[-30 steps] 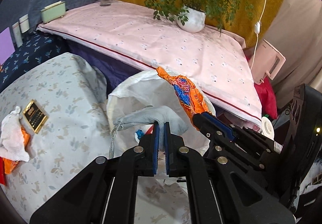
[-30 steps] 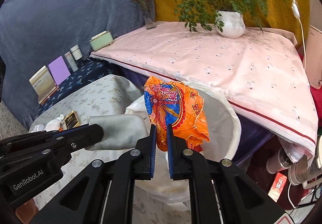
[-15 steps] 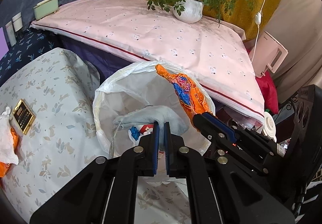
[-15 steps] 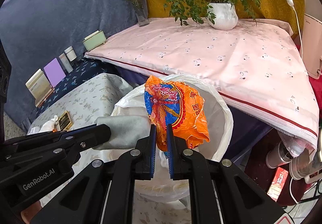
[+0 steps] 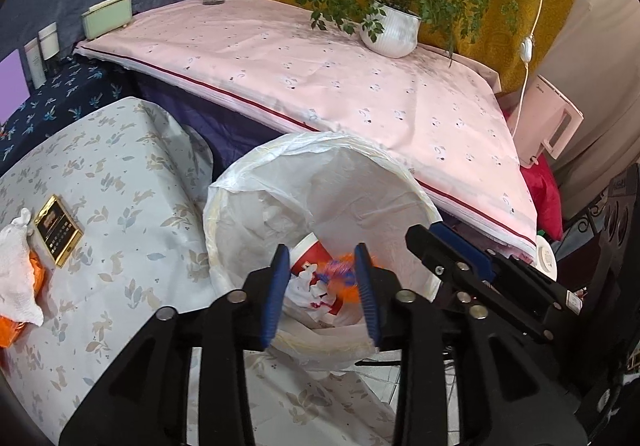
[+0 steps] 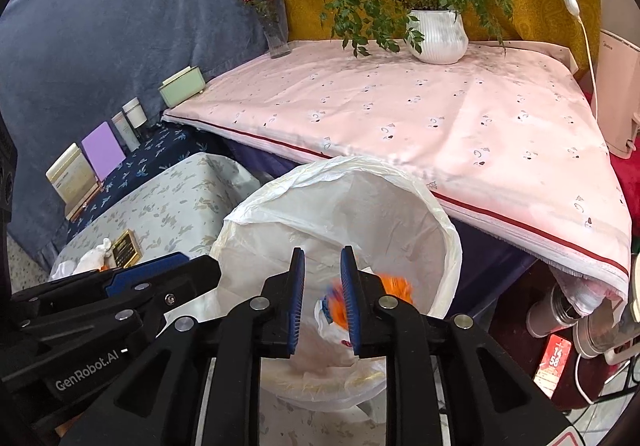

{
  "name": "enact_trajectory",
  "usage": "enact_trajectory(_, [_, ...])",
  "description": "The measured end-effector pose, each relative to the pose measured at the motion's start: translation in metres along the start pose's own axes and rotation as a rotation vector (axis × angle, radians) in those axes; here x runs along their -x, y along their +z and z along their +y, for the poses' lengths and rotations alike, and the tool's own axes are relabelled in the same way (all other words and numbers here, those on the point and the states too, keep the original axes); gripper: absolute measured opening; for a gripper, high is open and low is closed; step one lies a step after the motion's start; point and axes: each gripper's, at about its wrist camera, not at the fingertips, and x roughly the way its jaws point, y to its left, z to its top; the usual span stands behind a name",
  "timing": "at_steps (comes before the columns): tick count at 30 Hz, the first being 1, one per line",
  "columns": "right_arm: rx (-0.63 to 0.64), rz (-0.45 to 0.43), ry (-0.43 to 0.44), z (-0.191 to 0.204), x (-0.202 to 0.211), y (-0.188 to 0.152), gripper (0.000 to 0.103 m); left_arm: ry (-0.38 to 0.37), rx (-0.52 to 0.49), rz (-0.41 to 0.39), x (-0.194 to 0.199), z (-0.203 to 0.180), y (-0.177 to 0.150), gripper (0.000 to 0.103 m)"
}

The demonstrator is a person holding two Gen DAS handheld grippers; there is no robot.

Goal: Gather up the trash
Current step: 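Open both grippers to drop the wrapper and pouch into the bin, then move both open grippers back over the remaining items on the table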

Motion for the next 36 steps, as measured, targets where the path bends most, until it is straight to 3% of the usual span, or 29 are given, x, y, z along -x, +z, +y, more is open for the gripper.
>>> enact_trajectory(12, [0.036, -0.019, 0.010, 0.019, 0.007, 0.005, 0.028, 0.029, 0.019, -0.030, 0.017, 0.018, -0.004, 0.037])
enact_trajectory(21, [0.069, -0.033, 0.032, 0.045, 0.011, 0.008, 0.033, 0.087, 0.068, -0.067, 0.042, 0.054, -0.013, 0.037])
enact_trajectory(25, [0.093, -0.033, 0.053, 0.064, 0.011, 0.008, 0.035, 0.138, 0.094, -0.086, 0.056, 0.081, -0.021, 0.037])
enact_trajectory(30, [0.134, -0.024, 0.090, 0.099, 0.008, 0.005, 0.039, 0.235, 0.133, -0.113, 0.077, 0.117, -0.036, 0.055])
enact_trajectory(36, [0.191, 0.001, 0.143, 0.146, -0.001, -0.004, 0.039, 0.355, 0.206, -0.128, 0.104, 0.171, -0.059, 0.056])
